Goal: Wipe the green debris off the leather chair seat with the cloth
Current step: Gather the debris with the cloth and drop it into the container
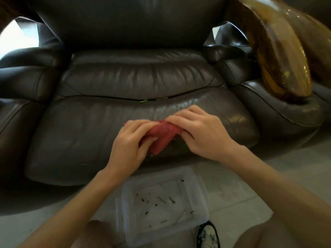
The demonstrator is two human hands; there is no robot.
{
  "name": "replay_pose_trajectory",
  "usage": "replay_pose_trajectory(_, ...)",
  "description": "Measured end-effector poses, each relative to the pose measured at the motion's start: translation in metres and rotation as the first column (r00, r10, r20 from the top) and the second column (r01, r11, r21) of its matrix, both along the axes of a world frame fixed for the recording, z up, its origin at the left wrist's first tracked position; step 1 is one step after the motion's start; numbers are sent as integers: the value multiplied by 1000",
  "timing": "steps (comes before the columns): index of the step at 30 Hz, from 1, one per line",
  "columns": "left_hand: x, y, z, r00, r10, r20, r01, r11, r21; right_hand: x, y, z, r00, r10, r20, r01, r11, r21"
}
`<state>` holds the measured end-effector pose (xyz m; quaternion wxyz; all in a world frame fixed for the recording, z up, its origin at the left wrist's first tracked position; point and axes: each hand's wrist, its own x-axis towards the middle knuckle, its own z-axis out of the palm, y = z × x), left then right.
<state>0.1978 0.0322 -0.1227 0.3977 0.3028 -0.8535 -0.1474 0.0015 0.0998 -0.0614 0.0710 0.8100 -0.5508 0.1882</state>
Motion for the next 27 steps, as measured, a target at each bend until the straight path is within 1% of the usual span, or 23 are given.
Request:
replay_pose_trajectory(2, 1, -21, 13, 999, 24, -32, -24, 1000, 0, 2, -21, 9, 1000, -11, 19, 12, 999, -53)
replay_pose_trajectory(4, 2, -40, 19, 999, 35, -8, -35, 999, 14, 3, -42, 9, 1000, -23, 20, 24, 998, -64)
replay_pose_trajectory(6, 4, -55, 15, 997, 39, 67, -43, 998, 52, 4, -59, -2, 999, -34, 15, 34, 999, -3)
replay_pose_trajectory(9, 4, -54, -7, 985, 61, 161, -84, 986, 143, 2, -69, -26, 999, -47, -19, 50, 980, 195)
replay_pose_trajectory(10, 3, -47, -15, 982, 79, 170, -104, 984, 146, -1, -67, -31, 999, -47, -23, 51, 970, 239)
replay_pose_trajectory(12, -1, -31, -30, 982, 104, 159, -123, 986, 117, -8, -55, -38, 1000, -26, -16, 30, 967, 253)
replay_pose_trajectory(17, -8, 12, -49, 992, 41, 116, -45, 999, 31, -17, -4, -47, 1000, 6, -26, 0, 974, 226)
replay_pose_trajectory(21, -10, 44, -64, 987, -43, 158, 45, 999, -7, -19, 32, -62, 997, 25, -72, -3, 957, 290)
replay_pose_trajectory(24, -4, 62, -74, 973, -124, 194, 115, 992, 57, -15, 49, -72, 995, 60, -83, -24, 925, 380)
replay_pose_trajectory(27, 1, 64, -71, 974, -124, 190, 106, 989, 102, -12, 51, -69, 996, 76, -39, -54, 916, 398)
